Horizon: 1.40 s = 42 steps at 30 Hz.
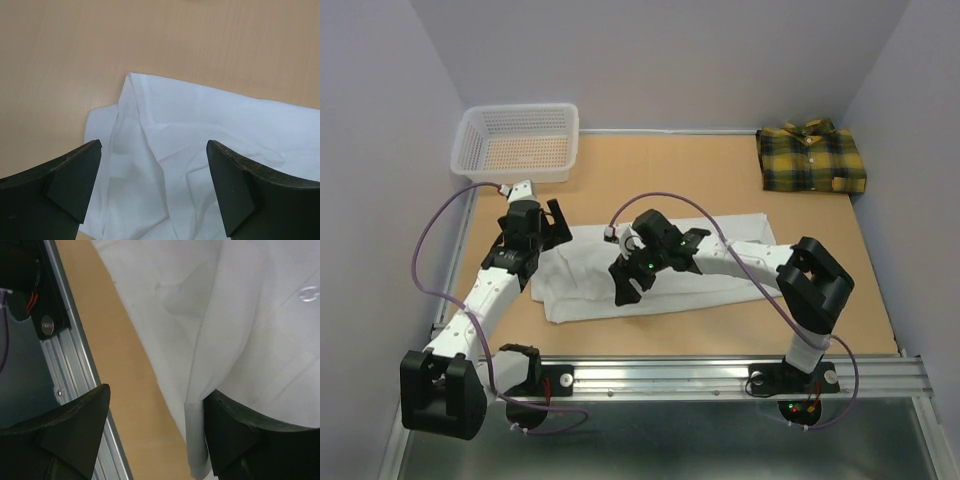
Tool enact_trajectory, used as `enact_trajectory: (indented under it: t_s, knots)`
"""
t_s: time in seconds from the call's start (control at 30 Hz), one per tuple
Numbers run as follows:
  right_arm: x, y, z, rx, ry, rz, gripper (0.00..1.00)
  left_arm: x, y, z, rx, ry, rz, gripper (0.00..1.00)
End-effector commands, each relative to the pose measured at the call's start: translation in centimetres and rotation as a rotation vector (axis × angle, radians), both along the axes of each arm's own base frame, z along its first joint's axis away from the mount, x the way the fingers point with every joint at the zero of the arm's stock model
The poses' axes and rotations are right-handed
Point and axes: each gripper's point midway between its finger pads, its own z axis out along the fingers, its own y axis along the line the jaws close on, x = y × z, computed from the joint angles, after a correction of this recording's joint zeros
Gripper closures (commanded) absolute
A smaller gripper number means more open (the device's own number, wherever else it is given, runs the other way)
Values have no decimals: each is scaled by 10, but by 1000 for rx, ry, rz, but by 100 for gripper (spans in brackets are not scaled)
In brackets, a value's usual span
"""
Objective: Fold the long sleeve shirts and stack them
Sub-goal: Fold the shirt
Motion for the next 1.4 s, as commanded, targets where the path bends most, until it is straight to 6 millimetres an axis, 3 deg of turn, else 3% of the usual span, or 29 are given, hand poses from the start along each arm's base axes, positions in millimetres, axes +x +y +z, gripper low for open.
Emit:
enact_trajectory:
  t_s: [0.0, 0.03, 0.23, 0.37, 0.47, 0.53, 0.73, 0.8, 0.97, 1.0, 1.2, 1.37]
  knots:
    - [-47, -10, 0, -15, 15, 93, 24, 4, 4, 19, 0, -69, 24, 2]
    - [-62, -16, -6, -32, 17, 123, 24, 3, 7, 20, 9, -73, 36, 2]
    - [-92, -47, -10, -76, -3, 144, 23, 2, 19, 24, 53, -105, 81, 2]
    - [-91, -69, -9, -108, -63, 98, 23, 4, 16, 32, 42, -146, 60, 2]
    - [-84, -68, 6, -82, -105, 66, 23, 3, 17, 31, 47, -137, 65, 2]
    - [-68, -66, 12, -98, -167, 11, 23, 3, 17, 32, 46, -140, 68, 2]
    - [-4, -36, 32, -144, -376, -68, 26, 4, 17, 21, 51, -98, 74, 3]
    - [14, -17, 37, -142, -401, -73, 31, 3, 19, 17, 57, -75, 87, 3]
    - [57, 14, 32, -141, -431, -56, 33, 0, 23, 13, 52, -48, 120, 3]
    - [64, 24, 23, -145, -423, -43, 33, 0, 24, 15, 45, -48, 134, 3]
    - [89, 55, 1, -144, -417, 13, 33, -5, 28, 12, 40, -43, 168, 3]
    - [93, 69, -16, -143, -394, 66, 33, -4, 32, 16, 48, -49, 198, 3]
